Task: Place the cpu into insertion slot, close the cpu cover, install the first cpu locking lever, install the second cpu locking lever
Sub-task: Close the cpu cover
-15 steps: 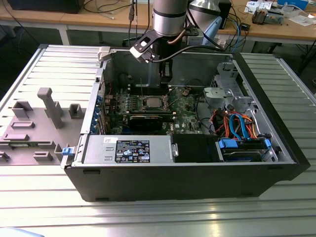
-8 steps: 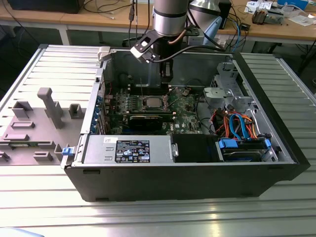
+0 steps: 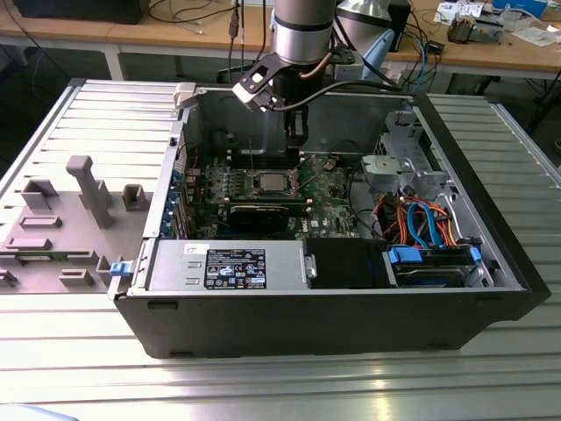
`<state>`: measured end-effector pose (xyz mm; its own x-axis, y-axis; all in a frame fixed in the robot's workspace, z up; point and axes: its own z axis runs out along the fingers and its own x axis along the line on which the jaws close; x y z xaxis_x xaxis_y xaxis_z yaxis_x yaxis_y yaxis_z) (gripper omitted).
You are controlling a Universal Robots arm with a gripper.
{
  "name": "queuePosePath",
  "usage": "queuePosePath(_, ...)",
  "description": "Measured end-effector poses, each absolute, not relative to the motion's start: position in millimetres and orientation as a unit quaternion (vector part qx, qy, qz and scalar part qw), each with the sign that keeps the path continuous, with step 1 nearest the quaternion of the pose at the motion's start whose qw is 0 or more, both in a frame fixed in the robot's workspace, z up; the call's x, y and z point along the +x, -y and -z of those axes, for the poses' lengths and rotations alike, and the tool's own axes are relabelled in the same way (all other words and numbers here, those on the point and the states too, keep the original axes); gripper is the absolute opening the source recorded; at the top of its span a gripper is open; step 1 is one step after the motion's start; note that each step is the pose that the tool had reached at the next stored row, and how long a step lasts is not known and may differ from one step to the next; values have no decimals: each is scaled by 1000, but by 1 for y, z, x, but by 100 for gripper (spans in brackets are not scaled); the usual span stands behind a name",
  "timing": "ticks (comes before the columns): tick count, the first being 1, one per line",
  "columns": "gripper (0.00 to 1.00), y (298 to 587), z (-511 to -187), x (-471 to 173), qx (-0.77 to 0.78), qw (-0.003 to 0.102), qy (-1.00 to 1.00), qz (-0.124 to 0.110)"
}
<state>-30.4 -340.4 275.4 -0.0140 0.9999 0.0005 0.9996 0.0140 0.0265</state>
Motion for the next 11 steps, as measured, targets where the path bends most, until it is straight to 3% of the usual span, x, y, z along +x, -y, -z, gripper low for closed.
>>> queuePosePath(11,11,340,-275,-20,702,9,-712,-10)
